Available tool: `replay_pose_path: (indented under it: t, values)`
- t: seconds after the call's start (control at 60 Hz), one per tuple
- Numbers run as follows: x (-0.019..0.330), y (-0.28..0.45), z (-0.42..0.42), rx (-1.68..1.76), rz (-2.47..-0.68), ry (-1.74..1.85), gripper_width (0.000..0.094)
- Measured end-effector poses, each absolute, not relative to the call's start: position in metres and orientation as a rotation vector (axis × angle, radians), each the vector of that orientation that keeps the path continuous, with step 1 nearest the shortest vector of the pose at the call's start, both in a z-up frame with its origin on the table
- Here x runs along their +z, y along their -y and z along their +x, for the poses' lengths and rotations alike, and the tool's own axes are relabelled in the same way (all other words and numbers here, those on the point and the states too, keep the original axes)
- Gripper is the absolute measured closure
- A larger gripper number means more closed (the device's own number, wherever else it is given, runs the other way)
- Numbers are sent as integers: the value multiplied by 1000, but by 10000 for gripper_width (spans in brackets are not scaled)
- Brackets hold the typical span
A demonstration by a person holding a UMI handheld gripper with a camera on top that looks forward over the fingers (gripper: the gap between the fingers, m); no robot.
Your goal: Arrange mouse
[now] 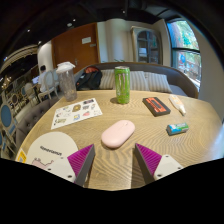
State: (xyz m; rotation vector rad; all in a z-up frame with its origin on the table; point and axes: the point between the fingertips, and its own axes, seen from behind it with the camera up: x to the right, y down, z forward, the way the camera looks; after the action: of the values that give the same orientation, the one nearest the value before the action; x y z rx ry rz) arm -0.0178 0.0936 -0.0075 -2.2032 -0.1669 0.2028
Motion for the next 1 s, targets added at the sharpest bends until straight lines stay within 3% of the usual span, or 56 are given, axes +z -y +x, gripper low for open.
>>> replay_pose_path:
  t: [0.183, 0.383, 0.467, 0.583, 0.667, 0.85, 1.0]
  values:
    - [-9, -139, -31, 176, -2207, 136, 123]
    - [-12, -173, -39, 120, -2219, 117, 245]
    - [-13, -176, -38, 92, -2221, 88, 430]
    - [-14, -175, -35, 53, -2225, 74, 482]
    - [-5, -159, -35, 75, -2246, -20, 527]
    - [83, -82, -119, 94, -2018, 136, 547]
    - [62, -29, -198, 134, -2041, 227, 548]
